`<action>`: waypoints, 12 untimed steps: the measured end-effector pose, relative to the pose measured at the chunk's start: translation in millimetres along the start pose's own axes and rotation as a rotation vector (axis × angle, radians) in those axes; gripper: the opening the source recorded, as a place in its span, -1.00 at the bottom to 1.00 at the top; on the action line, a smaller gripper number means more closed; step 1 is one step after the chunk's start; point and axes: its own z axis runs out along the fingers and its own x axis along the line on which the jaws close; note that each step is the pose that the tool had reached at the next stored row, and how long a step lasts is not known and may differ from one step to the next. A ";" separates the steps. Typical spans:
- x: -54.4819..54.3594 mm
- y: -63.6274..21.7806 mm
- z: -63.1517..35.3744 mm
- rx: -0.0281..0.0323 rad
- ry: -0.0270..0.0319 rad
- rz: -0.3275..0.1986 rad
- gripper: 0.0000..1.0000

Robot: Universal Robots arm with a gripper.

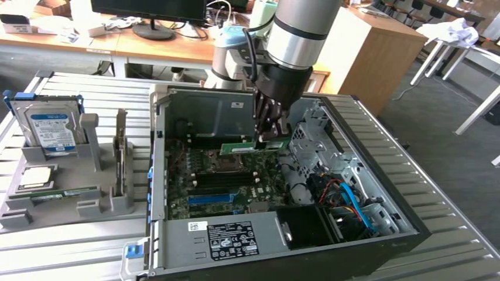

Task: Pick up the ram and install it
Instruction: 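Insert the ram into the slot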

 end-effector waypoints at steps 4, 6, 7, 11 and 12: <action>0.0 0.0 1.3 0.0000 0.0001 0.000 -0.74; 0.1 0.0 1.9 0.0000 0.0000 0.000 -0.74; 0.1 0.0 2.3 0.0000 0.0000 0.000 -0.74; 0.1 0.0 3.6 0.0000 0.0000 0.000 -0.74; 0.1 0.0 3.9 0.0000 0.0000 0.000 -0.74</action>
